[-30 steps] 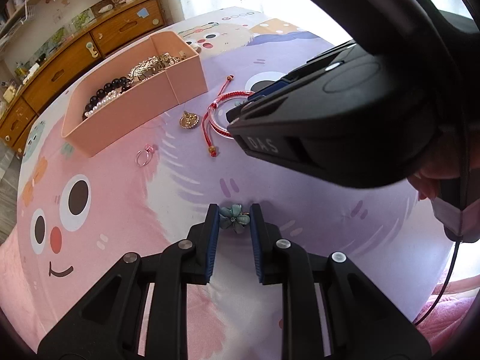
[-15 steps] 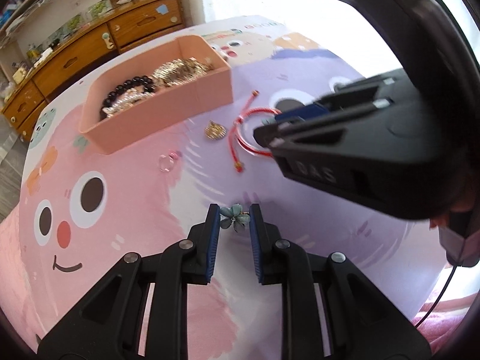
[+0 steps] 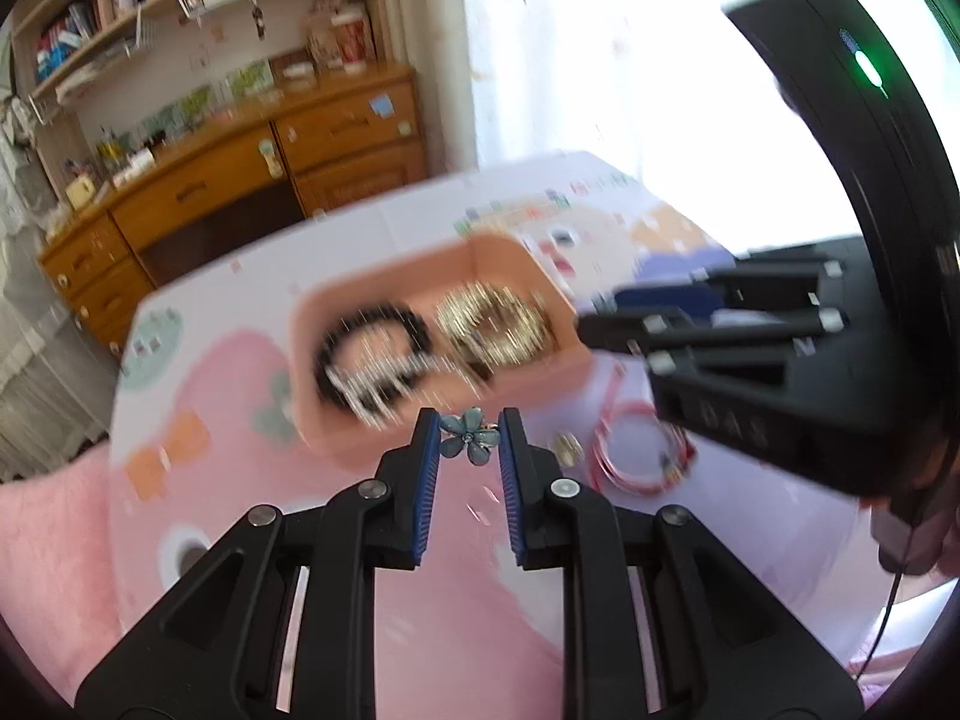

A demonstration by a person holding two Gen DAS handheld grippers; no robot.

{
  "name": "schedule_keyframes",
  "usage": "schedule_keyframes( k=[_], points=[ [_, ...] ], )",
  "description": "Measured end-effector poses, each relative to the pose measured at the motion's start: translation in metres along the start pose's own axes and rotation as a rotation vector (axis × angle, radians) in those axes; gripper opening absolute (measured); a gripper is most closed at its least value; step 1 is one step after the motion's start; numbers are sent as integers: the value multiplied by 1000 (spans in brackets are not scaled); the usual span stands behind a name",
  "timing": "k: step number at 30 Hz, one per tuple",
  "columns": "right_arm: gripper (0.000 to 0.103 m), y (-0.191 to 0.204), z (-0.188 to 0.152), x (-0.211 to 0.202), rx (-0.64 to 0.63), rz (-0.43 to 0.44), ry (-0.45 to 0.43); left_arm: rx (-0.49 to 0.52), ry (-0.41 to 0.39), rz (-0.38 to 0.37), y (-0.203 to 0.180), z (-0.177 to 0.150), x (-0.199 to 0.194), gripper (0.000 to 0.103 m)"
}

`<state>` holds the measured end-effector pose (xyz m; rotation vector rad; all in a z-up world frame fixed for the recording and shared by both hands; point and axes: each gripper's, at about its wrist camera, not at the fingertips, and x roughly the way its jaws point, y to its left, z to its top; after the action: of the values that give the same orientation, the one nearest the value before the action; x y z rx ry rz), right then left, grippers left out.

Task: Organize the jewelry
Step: 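Carry the flower charm into the pink tray and open the left tool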

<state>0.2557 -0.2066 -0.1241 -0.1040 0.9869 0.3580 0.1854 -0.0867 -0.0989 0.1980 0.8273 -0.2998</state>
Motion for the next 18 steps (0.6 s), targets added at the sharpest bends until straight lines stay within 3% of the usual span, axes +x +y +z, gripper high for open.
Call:
schedule_keyframes(
  k=[7,16,17,18],
  points=[
    [20,3,25,-4,32,-4,-68,-34,-84,75,35,42,7,17],
    [23,17,31,-5,1,3,-70,-117,-55,30,59,54,15,20],
    [32,19,30,-6,-14,-6,-71,-124,-41,46,60,54,18,30],
    [38,21,28,-7,-22,-17,-76,-134,-30,62,59,53,20,48]
  ],
)
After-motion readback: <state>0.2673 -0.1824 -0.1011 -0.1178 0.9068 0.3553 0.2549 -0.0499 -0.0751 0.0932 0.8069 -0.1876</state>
